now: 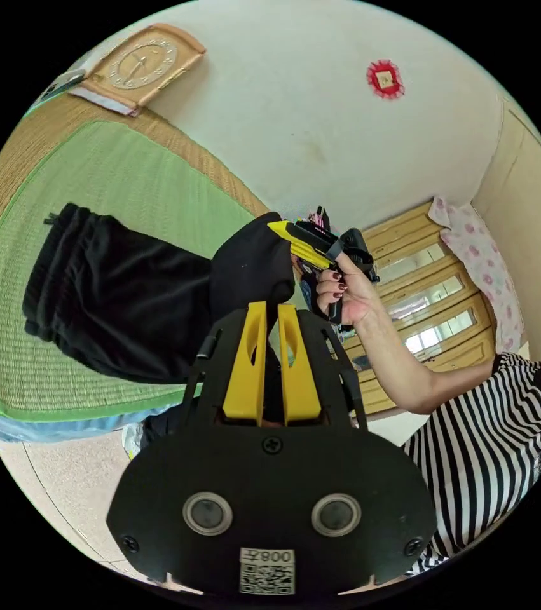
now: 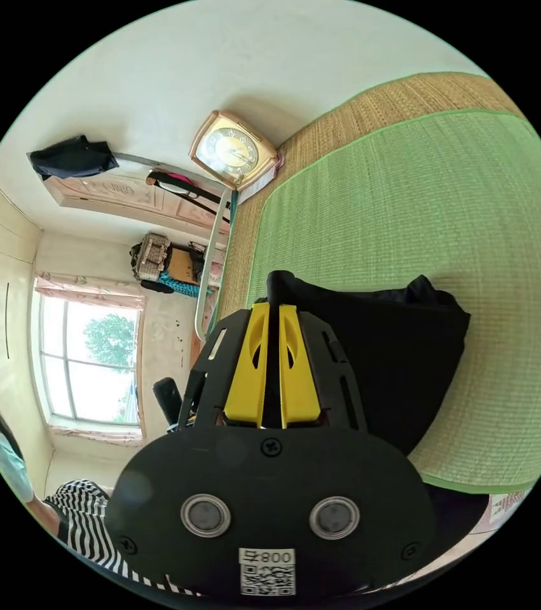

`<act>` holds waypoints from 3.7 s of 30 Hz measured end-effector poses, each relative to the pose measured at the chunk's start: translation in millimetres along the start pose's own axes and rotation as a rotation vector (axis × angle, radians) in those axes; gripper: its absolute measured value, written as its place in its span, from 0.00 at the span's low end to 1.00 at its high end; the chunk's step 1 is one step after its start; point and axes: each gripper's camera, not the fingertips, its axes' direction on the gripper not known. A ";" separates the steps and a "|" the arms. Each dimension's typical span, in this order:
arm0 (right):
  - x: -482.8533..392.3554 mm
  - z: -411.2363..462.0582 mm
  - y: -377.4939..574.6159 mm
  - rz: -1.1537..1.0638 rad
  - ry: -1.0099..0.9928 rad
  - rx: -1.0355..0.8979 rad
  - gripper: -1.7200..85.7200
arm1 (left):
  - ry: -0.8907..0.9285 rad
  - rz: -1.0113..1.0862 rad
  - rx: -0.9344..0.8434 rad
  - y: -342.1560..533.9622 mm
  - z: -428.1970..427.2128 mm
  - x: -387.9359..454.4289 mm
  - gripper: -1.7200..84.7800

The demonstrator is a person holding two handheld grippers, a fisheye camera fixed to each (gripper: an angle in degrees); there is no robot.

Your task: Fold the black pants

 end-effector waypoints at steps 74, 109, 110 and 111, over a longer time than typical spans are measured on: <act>57.3 63.0 52.1 -0.183 0.074 -0.386 0.02 | -0.507 -0.176 0.106 -24.2 -164.8 -115.5 0.02; 227.6 -38.0 37.4 0.292 -0.382 -0.180 0.13 | 0.130 -0.321 -0.319 -11.2 -19.9 -137.9 0.04; 228.8 -38.2 34.8 0.293 -0.391 -0.181 0.13 | 0.133 -0.314 -0.319 -12.3 -21.7 -138.3 0.04; 229.5 -38.2 33.5 0.295 -0.397 -0.182 0.13 | 0.131 -0.312 -0.319 -12.8 -22.5 -138.7 0.04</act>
